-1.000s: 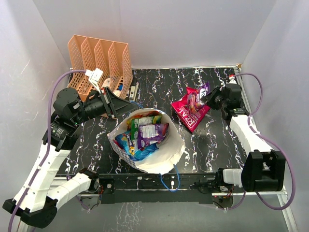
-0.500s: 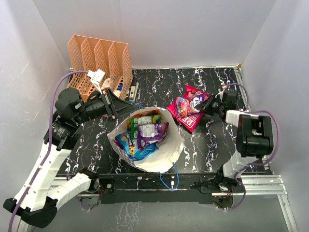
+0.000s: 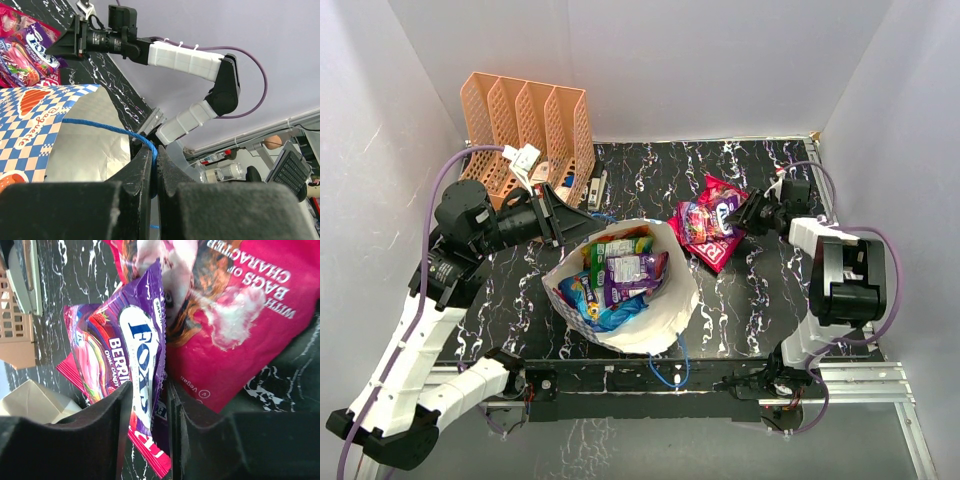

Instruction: Take the snacks out of the paper bag

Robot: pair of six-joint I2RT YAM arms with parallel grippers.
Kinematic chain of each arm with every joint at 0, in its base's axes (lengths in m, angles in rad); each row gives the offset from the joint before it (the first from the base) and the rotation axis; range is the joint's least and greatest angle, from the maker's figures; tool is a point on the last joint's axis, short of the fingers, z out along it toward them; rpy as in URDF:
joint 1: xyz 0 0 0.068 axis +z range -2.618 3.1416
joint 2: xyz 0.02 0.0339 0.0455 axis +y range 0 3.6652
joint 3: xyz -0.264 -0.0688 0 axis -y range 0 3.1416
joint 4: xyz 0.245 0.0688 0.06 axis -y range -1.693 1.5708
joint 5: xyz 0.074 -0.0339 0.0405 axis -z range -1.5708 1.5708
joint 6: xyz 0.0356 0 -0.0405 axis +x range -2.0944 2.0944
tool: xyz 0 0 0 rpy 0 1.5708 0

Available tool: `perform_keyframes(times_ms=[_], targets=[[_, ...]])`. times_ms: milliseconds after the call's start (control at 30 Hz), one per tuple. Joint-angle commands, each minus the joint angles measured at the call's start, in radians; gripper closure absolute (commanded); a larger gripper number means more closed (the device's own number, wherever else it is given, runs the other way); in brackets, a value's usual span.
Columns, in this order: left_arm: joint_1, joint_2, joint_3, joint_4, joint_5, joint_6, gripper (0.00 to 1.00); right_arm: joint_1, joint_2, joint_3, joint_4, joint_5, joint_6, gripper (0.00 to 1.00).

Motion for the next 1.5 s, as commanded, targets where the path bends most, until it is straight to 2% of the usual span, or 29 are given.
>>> perform_keyframes(times_ms=[0, 67, 167, 333, 500, 733, 833, 933, 1033, 1233, 1333, 1467], targets=[[-0.002, -0.003, 0.061, 0.004, 0.027, 0.021, 1.00, -0.005, -0.068, 0.081, -0.070, 0.109, -0.064, 0.61], [-0.002, -0.001, 0.065, 0.005, 0.027, 0.021, 1.00, -0.003, -0.063, 0.123, -0.135, 0.132, -0.093, 0.57], [-0.002, -0.001, 0.064, 0.008, 0.030, 0.023, 1.00, -0.004, -0.095, 0.152, -0.190, 0.154, -0.131, 0.45], [-0.002, 0.001, 0.044, 0.026, 0.038, 0.023, 1.00, 0.014, -0.249, 0.143, -0.232, 0.112, -0.129, 0.36], [-0.002, -0.001, 0.023, 0.067, 0.048, 0.011, 1.00, 0.170, -0.426, 0.125, -0.233, 0.102, -0.126, 0.24], [-0.002, 0.025, 0.134, -0.102, -0.003, 0.139, 1.00, 0.331, -0.533, 0.283, -0.405, 0.087, -0.180, 0.19], [-0.002, 0.014, 0.121, -0.083, -0.004, 0.134, 1.00, 0.398, -0.584, 0.318, -0.415, 0.031, -0.208, 0.19], [-0.002, 0.002, 0.088, -0.041, 0.005, 0.113, 1.00, 0.529, -0.594, 0.397, -0.469, -0.016, -0.254, 0.19], [-0.001, 0.008, 0.080, -0.027, 0.008, 0.110, 1.00, 0.730, -0.639, 0.416, -0.486, 0.044, -0.309, 0.19], [-0.002, 0.009, 0.086, -0.023, 0.011, 0.109, 1.00, 1.021, -0.674, 0.327, -0.435, 0.128, -0.378, 0.20], [-0.002, 0.009, 0.077, -0.013, 0.006, 0.103, 1.00, 1.163, -0.658, 0.259, -0.377, 0.289, -0.431, 0.21], [-0.002, 0.006, 0.072, -0.003, -0.002, 0.081, 1.00, 1.264, -0.607, 0.189, -0.279, 0.608, -0.445, 0.21]])
